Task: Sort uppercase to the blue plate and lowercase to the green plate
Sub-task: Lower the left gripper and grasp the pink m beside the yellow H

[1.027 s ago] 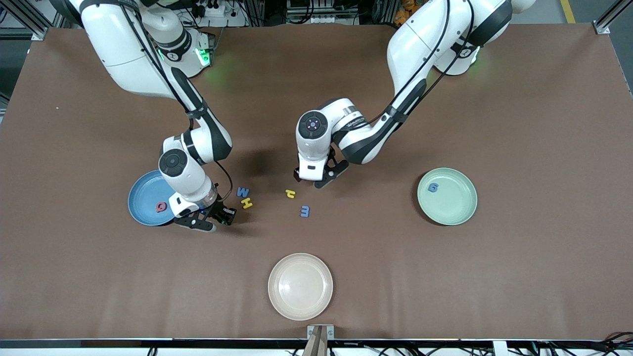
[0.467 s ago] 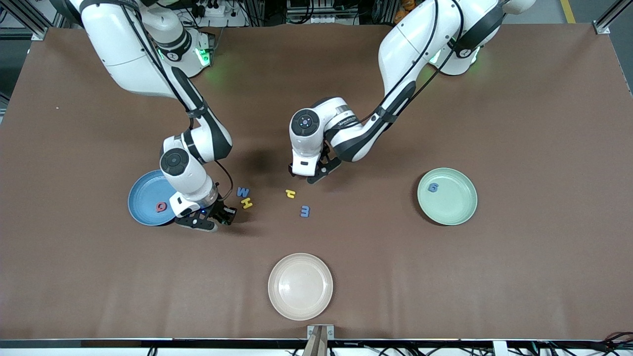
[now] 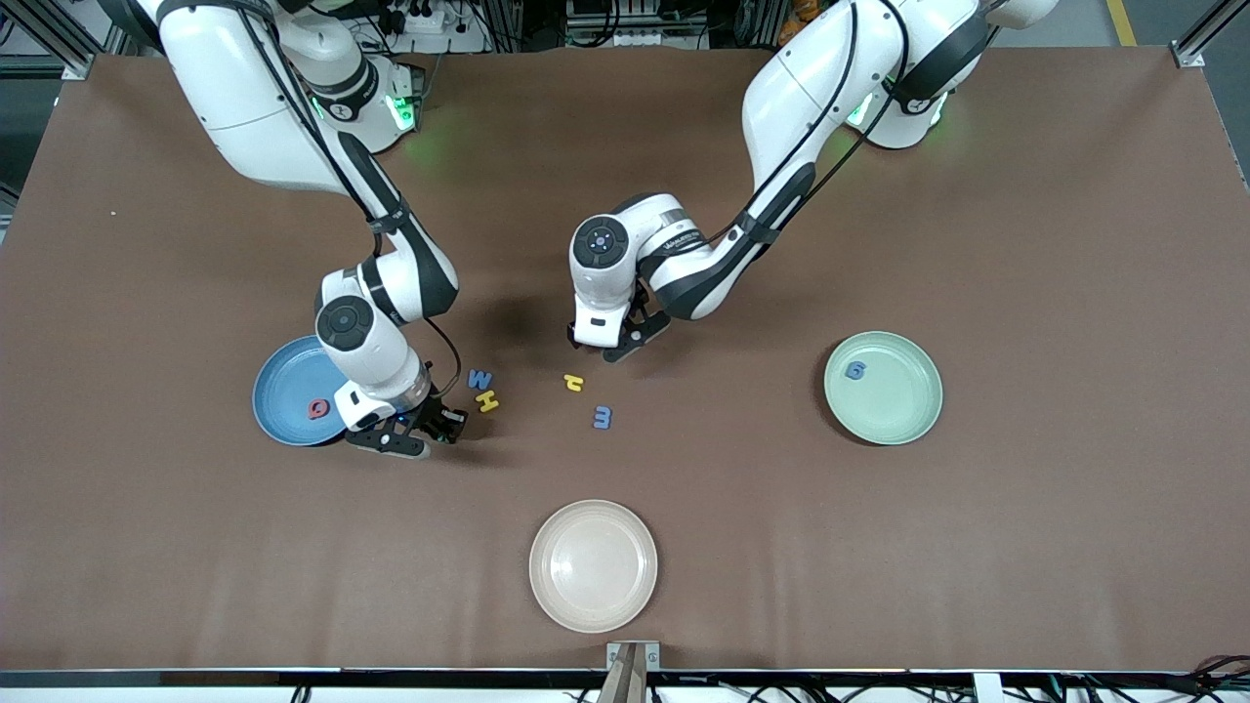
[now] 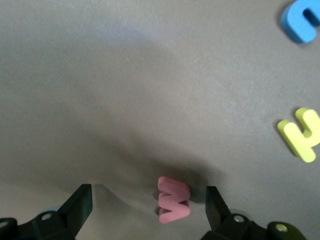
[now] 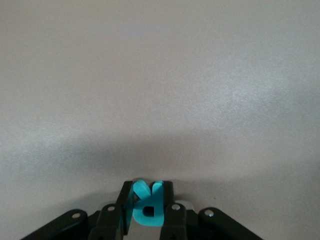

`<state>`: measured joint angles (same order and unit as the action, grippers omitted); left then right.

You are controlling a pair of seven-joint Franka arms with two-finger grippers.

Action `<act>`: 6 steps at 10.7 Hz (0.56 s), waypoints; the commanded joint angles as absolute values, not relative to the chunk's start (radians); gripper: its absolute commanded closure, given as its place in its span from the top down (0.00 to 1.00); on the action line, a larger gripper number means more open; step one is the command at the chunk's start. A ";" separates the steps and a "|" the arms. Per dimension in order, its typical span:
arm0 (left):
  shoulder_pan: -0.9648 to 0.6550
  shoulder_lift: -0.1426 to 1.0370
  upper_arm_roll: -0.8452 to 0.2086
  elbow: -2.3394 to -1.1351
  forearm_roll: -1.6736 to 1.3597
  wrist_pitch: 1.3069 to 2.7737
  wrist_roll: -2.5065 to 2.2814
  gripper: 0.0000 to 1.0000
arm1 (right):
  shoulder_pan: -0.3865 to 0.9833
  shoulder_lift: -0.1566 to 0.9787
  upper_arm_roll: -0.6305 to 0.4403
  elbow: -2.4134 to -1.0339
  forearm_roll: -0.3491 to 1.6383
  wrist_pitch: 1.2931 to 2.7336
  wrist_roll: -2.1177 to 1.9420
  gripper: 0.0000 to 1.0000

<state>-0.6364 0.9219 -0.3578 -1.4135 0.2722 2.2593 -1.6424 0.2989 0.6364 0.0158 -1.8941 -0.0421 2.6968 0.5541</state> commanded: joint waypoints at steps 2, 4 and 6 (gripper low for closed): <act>-0.669 0.939 -0.331 -1.385 0.261 2.263 -1.625 1.00 | 0.296 0.646 0.012 -1.853 -0.072 2.633 0.536 0.15; -0.669 0.943 -0.331 -1.385 0.261 2.263 -1.624 1.00 | 0.291 0.644 0.012 -1.798 -0.075 2.524 0.509 0.14; -0.667 0.942 -0.331 -1.387 0.261 2.263 -1.605 0.33 | 0.267 0.641 0.011 -1.747 -0.074 2.407 0.419 0.15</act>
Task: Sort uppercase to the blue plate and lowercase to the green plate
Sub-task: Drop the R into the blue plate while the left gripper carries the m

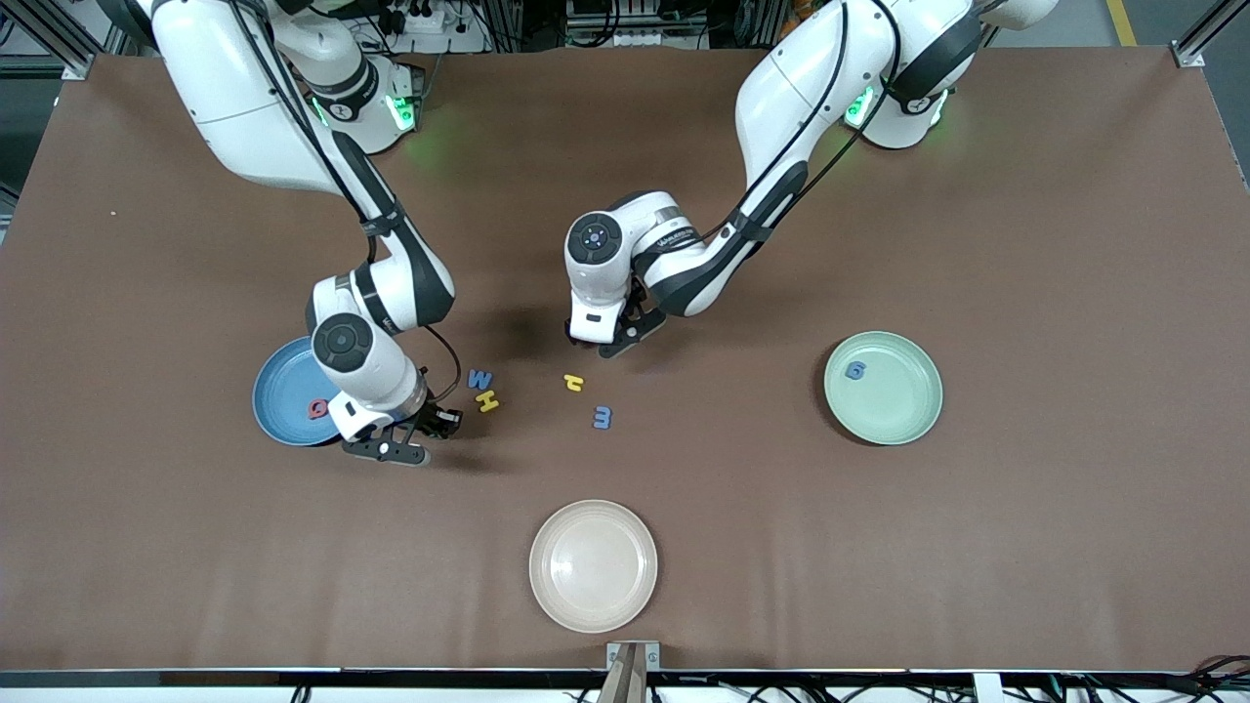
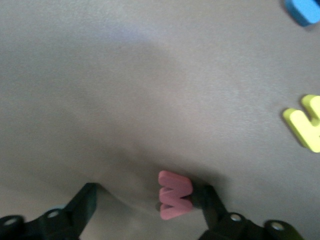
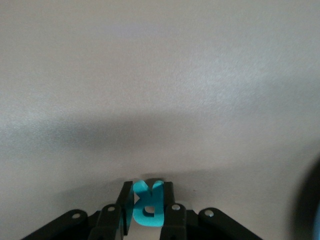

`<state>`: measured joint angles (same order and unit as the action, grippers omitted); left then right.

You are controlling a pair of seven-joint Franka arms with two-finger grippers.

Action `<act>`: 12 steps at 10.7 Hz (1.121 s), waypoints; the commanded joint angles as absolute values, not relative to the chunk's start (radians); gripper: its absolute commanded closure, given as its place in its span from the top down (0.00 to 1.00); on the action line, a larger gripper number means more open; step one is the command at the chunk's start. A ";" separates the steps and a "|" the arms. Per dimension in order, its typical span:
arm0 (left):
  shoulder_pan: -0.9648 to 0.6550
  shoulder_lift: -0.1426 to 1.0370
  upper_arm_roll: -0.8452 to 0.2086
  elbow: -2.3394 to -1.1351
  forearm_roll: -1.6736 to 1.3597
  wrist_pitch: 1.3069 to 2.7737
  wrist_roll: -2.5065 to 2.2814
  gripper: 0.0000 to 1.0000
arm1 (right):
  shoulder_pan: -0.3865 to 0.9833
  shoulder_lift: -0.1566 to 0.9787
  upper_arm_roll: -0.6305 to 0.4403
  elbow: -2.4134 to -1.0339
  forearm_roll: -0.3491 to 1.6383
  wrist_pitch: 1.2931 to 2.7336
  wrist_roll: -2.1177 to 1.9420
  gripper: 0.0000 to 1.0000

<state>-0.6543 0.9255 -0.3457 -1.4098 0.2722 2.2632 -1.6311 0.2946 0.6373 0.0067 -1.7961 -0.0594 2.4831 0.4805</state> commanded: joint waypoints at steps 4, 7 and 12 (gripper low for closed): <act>-0.669 0.942 -0.331 -1.388 0.258 2.261 -1.611 0.00 | 0.206 0.569 -0.009 -1.762 -0.074 2.229 0.220 0.15; -0.666 0.931 -0.331 -1.388 0.261 2.258 -1.612 0.00 | 0.140 0.517 -0.017 -1.834 -0.074 2.223 0.068 0.15; -0.562 0.853 -0.331 -1.391 0.265 2.146 -1.614 0.00 | 0.097 0.503 -0.074 -1.893 -0.068 2.278 -0.123 0.31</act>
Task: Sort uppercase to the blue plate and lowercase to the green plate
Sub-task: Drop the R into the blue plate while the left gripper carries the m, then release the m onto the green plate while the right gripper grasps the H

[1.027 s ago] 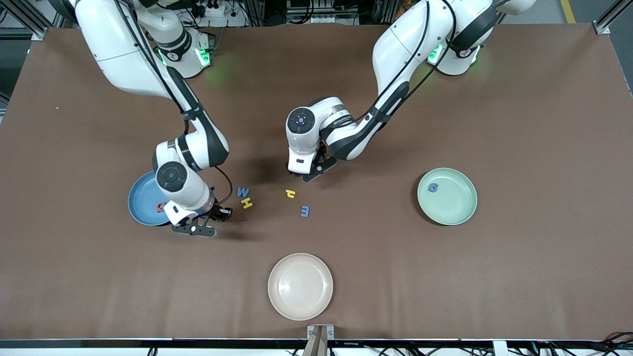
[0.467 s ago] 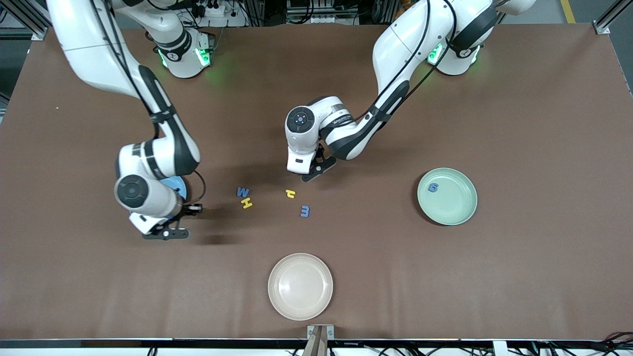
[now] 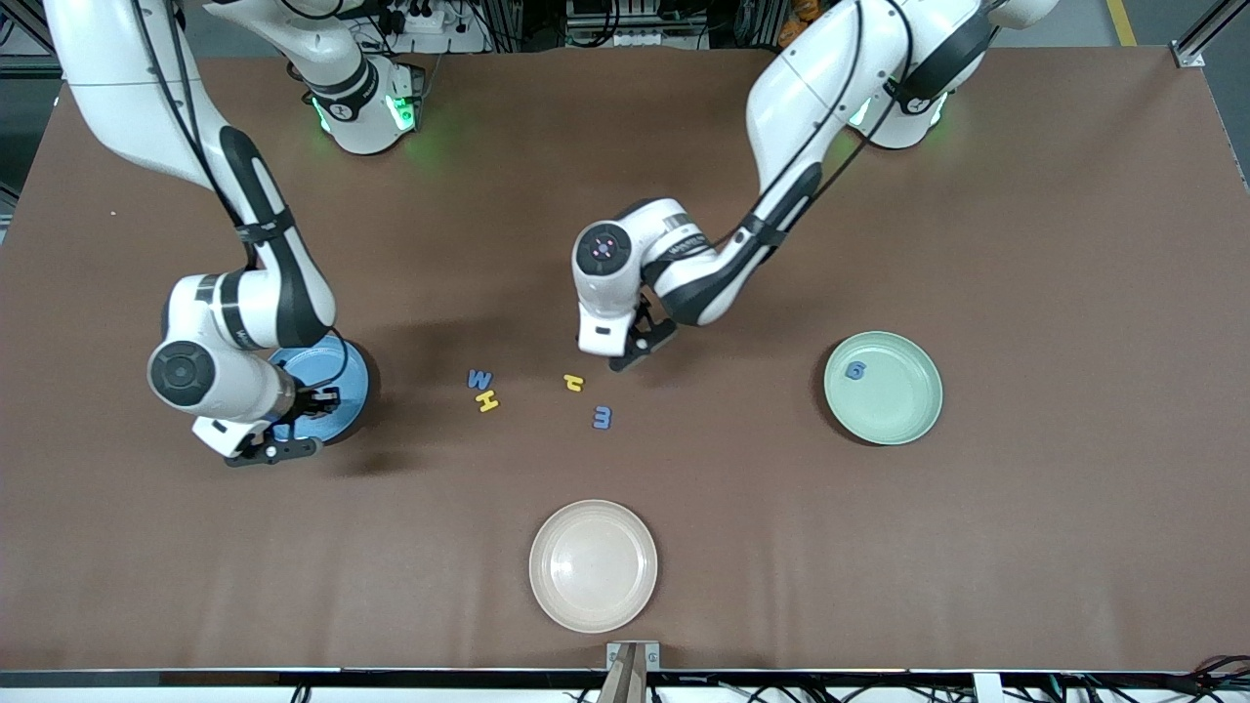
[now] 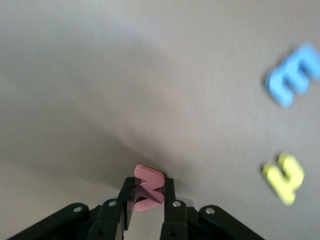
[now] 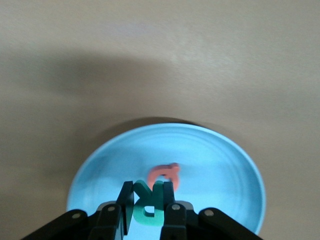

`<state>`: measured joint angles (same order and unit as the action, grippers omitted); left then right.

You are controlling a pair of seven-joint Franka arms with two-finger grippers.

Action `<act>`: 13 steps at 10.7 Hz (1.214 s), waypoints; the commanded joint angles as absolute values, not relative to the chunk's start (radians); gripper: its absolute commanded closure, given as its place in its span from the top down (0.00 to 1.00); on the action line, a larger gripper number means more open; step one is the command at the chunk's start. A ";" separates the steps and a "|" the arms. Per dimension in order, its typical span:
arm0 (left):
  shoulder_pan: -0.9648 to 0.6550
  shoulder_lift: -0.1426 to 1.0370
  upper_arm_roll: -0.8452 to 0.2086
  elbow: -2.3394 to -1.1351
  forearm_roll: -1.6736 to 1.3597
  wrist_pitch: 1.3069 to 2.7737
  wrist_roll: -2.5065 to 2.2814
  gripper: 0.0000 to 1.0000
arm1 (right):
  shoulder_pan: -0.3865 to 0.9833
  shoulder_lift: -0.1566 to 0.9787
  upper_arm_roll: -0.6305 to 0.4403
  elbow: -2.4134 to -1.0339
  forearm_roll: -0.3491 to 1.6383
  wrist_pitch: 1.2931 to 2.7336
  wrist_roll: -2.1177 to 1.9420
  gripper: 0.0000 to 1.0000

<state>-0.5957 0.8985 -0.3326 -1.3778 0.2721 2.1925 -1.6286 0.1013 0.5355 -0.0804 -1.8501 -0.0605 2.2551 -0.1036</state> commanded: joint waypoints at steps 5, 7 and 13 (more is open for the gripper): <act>-0.451 0.799 -0.331 -1.397 0.265 1.955 -1.618 0.00 | 0.126 0.500 -0.072 -1.896 0.049 2.272 -0.091 0.49; -0.375 0.793 -0.334 -1.404 0.265 1.863 -1.599 0.00 | 0.165 0.489 -0.068 -1.904 0.063 2.279 0.055 0.49; -0.129 0.787 -0.344 -1.402 0.253 1.636 -1.366 0.00 | 0.336 0.445 -0.066 -1.974 0.147 2.398 0.179 0.48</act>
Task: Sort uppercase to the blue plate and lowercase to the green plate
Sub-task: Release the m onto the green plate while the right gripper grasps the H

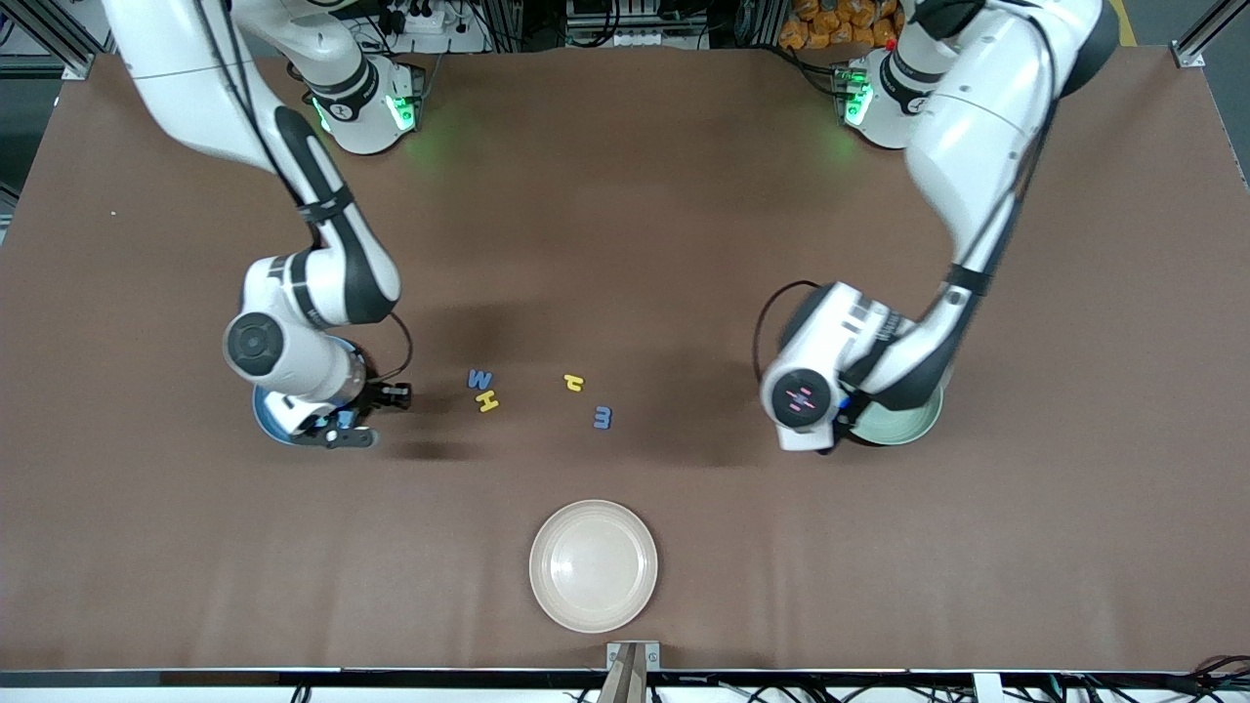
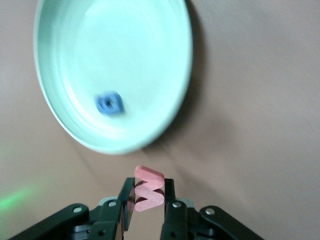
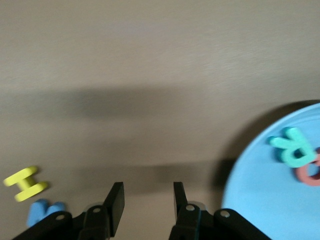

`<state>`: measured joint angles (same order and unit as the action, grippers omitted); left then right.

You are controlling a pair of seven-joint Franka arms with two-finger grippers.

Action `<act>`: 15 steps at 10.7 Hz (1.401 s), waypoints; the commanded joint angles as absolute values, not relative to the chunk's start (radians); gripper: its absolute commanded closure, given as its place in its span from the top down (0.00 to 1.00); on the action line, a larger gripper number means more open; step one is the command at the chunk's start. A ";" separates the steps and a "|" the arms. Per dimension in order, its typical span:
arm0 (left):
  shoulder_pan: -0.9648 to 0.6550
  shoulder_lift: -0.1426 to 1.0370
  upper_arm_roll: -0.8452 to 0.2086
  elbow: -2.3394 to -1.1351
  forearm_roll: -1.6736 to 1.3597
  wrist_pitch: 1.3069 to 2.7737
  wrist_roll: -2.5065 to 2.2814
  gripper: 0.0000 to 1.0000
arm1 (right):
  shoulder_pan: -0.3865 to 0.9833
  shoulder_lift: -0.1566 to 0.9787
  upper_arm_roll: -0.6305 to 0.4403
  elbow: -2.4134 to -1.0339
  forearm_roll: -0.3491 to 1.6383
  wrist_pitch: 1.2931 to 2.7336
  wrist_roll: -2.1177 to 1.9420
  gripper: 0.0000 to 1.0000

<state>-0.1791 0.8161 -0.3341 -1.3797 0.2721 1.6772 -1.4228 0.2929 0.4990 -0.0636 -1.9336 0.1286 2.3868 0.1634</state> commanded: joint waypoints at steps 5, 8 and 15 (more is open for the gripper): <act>-0.026 0.755 -0.344 -1.402 0.253 1.523 -1.181 0.32 | 0.454 0.459 -0.048 -1.971 0.147 2.528 0.201 0.54; -0.040 0.759 -0.342 -1.401 0.265 1.523 -1.193 1.00 | 0.501 0.508 -0.048 -1.973 0.138 2.611 0.193 0.55; -0.086 0.767 -0.342 -1.394 0.259 1.744 -1.203 1.00 | 0.506 0.561 -0.049 -1.973 -0.035 2.666 0.184 0.54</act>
<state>-0.0646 0.7814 -0.3470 -1.3845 0.2720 1.6979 -1.1979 0.5106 0.5574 -0.0492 -1.9699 0.0022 2.6553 0.1854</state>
